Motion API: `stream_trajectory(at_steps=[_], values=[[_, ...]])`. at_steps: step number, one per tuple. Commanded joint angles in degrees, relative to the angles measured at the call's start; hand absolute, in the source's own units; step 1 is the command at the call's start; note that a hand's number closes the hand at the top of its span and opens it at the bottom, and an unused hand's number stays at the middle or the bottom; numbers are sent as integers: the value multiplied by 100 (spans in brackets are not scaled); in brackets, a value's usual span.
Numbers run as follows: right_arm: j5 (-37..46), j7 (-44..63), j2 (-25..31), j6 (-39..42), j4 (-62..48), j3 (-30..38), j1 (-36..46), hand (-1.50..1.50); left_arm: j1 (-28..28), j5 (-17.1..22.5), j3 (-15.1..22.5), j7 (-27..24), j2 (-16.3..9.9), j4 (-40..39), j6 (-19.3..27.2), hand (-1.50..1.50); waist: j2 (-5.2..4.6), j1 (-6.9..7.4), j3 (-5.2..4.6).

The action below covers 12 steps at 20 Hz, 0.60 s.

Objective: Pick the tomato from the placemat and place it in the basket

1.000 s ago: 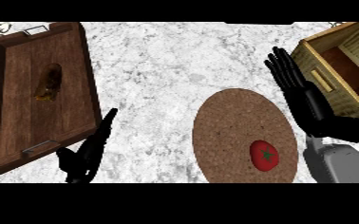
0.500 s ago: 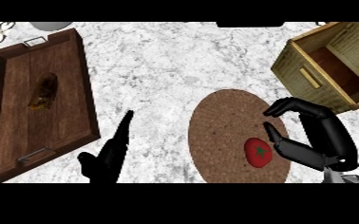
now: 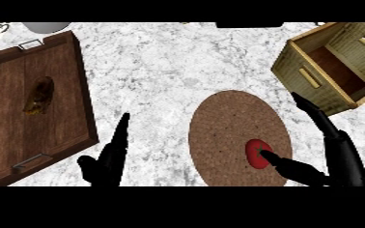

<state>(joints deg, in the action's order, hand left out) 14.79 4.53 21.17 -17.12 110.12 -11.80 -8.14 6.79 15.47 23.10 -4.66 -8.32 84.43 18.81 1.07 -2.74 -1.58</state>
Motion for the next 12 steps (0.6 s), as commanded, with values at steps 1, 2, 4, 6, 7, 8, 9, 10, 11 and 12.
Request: stream_trajectory(at_steps=[1, 2, 4, 6, 7, 8, 9, 10, 11, 12], values=[[1079, 1019, 603, -353, 266, 369, -434, -150, -369, -224, -705, -422, -471, 519, 303, 0, 96, -48, 67], [1287, 1339, 718, -302, 371, 404, -446, -150, -440, -228, -641, -408, -423, 517, 293, 0, 69, -47, 62], [1577, 1811, 1120, 126, 582, 345, -666, -150, -485, -236, -630, -377, -485, 545, 297, 0, 63, -55, 48], [1768, 2342, 1492, 570, 822, 384, -745, -150, -409, -300, -532, -429, -470, 548, 368, 0, 44, 41, 47], [1744, 2581, 1631, 841, 986, 343, -873, -150, -485, -272, -539, -376, -473, 569, 361, 0, 31, 22, 61], [1743, 2774, 1790, 1128, 1176, 267, -894, -150, -463, -284, -482, -345, -409, 660, 448, 0, 35, 98, 65], [1626, 2978, 1931, 1384, 1368, 305, -883, -150, -590, -244, -541, -292, -520, 625, 336, 0, 19, 82, 63], [1570, 3225, 1947, 1564, 1589, 212, -911, -150, -606, -198, -640, -276, -586, 556, 331, 0, 6, 109, 61], [1501, 3445, 1975, 1764, 1789, 101, -892, -150, -629, -231, -589, -273, -573, 621, 363, 0, 0, 182, 69], [1345, 3693, 2054, 1989, 2079, 94, -944, -150, -551, -224, -569, -288, -548, 603, 404, 0, -3, 177, 78]])
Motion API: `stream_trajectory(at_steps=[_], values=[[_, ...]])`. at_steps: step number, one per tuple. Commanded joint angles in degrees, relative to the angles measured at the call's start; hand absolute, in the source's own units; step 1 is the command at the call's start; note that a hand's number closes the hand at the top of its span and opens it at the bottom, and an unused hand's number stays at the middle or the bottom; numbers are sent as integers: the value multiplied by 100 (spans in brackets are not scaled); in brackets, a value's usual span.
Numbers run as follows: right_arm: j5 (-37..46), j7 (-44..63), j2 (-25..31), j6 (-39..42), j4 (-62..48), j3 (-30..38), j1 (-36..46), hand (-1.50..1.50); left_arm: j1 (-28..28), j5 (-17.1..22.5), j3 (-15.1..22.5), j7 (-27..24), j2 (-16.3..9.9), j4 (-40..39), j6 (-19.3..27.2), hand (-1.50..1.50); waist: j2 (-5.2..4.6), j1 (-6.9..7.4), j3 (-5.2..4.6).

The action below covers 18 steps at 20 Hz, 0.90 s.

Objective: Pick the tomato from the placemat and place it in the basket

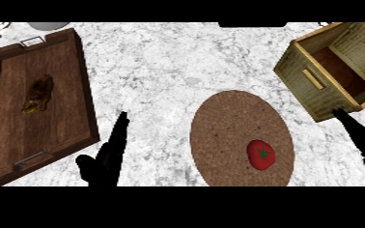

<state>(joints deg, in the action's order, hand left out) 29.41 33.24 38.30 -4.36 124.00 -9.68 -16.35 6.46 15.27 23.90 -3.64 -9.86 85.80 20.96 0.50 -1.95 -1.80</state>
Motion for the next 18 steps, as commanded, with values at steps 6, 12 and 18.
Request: stream_trajectory(at_steps=[6, 12, 18], values=[[-479, 2259, 274, 1235, 1642, -330, 55, -150, -706, -152, -611, -288, -566, 666, 30, 0, 6, 324, 130], [-418, 3291, 409, 1725, 1623, -539, 545, -150, -885, -114, -590, -279, -436, 433, 77, 0, -20, 314, 140], [-267, 3538, 233, 1654, 1275, -836, 788, -150, -1038, -52, -633, -103, -575, 607, 65, 0, -21, 372, 154]])
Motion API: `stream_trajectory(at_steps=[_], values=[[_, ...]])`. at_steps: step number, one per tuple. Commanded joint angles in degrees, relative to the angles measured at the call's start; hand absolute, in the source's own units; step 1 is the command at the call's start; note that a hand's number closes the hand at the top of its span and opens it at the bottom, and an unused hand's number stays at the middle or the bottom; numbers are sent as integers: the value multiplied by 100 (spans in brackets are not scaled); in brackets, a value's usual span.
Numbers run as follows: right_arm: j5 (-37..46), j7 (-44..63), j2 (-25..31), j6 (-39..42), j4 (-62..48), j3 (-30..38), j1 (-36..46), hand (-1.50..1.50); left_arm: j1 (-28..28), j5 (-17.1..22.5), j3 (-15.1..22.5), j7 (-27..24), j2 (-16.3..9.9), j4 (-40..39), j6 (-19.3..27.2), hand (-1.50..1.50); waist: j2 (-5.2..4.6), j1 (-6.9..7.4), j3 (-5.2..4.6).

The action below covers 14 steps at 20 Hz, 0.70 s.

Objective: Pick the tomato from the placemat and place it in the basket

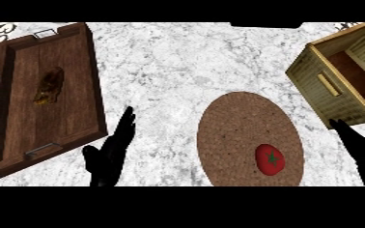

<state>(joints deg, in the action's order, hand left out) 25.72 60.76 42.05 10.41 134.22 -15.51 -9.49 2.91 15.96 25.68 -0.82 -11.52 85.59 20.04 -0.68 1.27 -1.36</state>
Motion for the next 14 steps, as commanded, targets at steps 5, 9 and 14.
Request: stream_trajectory(at_steps=[5, 9, 14], values=[[6, 779, -229, 189, 139, -291, 282, -150, -631, -137, -748, -609, -334, 455, 167, 0, 81, 31, 111], [326, 676, -547, -64, -6, -668, 259, -150, -752, -71, -826, -395, -367, 492, 249, 0, 91, -10, 122], [608, 615, -650, -59, -100, -823, 301, -150, -515, 13, -906, -677, -493, 413, 124, 0, 101, -21, 120]])
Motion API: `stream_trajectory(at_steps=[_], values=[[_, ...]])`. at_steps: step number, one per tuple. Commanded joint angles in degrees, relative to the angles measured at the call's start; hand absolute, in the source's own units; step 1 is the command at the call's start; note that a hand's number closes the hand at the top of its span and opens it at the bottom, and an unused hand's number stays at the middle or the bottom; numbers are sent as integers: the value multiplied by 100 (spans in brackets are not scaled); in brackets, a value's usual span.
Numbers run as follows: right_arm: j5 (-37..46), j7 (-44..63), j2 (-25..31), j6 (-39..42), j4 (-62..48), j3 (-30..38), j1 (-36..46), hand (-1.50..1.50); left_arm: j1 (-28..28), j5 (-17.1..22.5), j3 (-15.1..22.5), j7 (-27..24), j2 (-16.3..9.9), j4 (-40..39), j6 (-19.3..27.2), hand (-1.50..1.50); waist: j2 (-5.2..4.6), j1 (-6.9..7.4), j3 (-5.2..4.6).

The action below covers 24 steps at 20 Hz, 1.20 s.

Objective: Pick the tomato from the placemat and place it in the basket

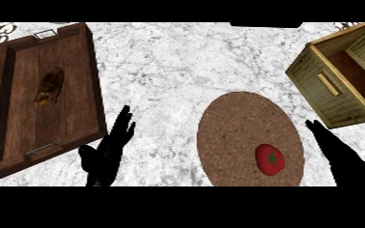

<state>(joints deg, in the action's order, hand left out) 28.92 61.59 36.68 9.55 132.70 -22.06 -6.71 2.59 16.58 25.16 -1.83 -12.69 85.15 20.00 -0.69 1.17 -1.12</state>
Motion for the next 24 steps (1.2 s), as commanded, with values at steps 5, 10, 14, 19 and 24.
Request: stream_trajectory(at_steps=[5, 10, 14, 19, 24], values=[[729, 576, -359, -4, -332, -305, 273, -150, -494, -71, -771, -450, -463, 622, 134, 0, 102, 73, 99], [896, 380, -504, -31, -459, -347, 167, -150, -809, -85, -818, -387, -282, 401, 292, 0, 94, -56, 103], [1105, 418, -846, -89, -786, -569, 251, -150, -656, -33, -755, -373, -404, 616, 178, 0, 100, 44, 105], [1172, 348, -1037, 127, -1147, -453, 461, -150, -578, -46, -912, -721, -322, 338, 128, 0, 63, -67, 106], [1381, 196, -1341, 171, -1412, -479, 428, -150, -476, -269, -854, -314, -363, 801, 274, 0, 71, -112, 111]])
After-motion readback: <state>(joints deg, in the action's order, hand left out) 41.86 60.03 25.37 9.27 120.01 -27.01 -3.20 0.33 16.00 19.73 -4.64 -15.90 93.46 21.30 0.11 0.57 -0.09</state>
